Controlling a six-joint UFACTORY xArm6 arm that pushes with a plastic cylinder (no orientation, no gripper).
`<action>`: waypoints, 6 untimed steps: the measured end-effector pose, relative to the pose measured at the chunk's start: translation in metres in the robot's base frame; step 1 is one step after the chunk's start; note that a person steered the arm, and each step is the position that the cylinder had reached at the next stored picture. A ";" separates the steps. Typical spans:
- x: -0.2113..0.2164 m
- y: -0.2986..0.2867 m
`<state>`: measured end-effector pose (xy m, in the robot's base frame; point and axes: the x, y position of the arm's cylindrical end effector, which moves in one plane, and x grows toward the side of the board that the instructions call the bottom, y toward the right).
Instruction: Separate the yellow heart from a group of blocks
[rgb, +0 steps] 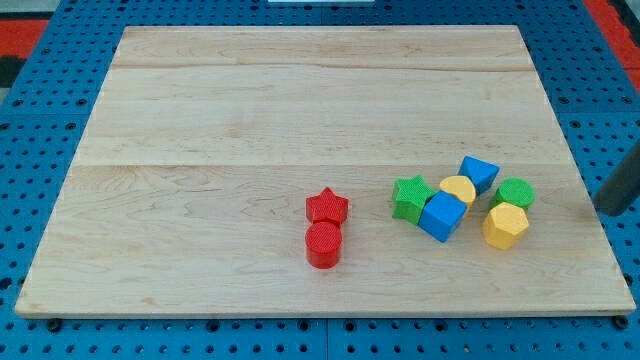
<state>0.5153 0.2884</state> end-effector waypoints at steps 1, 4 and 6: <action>0.000 -0.074; -0.045 -0.208; -0.070 -0.227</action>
